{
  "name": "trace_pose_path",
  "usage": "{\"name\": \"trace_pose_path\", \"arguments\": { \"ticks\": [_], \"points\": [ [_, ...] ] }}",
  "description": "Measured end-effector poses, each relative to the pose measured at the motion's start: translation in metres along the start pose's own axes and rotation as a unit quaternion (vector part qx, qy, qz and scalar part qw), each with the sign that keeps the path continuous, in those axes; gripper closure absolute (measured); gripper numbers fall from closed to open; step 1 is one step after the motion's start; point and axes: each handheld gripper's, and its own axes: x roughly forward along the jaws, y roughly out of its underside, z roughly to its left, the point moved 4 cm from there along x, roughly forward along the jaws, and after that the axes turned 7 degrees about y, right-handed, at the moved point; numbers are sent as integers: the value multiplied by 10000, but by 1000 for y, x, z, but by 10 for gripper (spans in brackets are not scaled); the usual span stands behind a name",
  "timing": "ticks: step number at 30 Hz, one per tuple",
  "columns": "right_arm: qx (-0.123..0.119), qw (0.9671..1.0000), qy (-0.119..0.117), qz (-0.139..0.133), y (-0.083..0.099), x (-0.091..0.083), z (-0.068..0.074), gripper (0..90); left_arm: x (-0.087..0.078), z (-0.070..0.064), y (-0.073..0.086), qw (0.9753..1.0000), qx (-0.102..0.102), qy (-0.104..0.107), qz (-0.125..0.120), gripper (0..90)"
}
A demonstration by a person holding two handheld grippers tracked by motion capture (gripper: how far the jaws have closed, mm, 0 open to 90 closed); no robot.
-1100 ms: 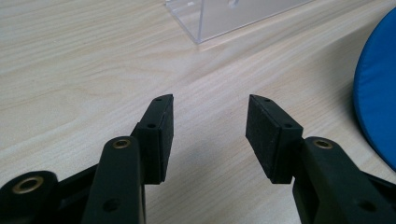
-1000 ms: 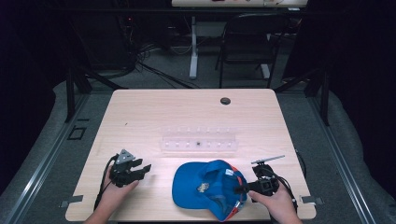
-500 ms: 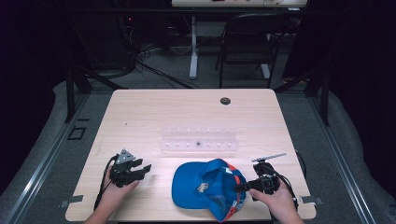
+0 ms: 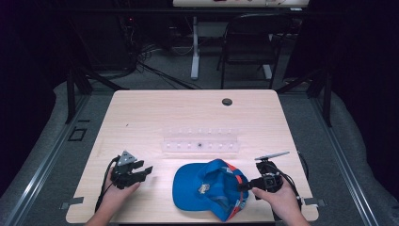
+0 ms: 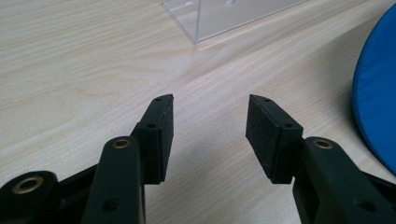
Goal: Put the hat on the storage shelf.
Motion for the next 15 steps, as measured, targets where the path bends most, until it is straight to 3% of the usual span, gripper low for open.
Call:
{"name": "trace_pose_path", "arguments": {
  "ticks": [12, 15],
  "points": [
    [249, 9996, 133, -27, -13, -10, -2, 776, 0, 0, 0, 10000, 11, 8, 10, 521],
    [199, 9996, 185, 46, -18, -14, -2, 775, 0, 0, 0, 10000, 11, 8, 18, 521]
  ]
}}
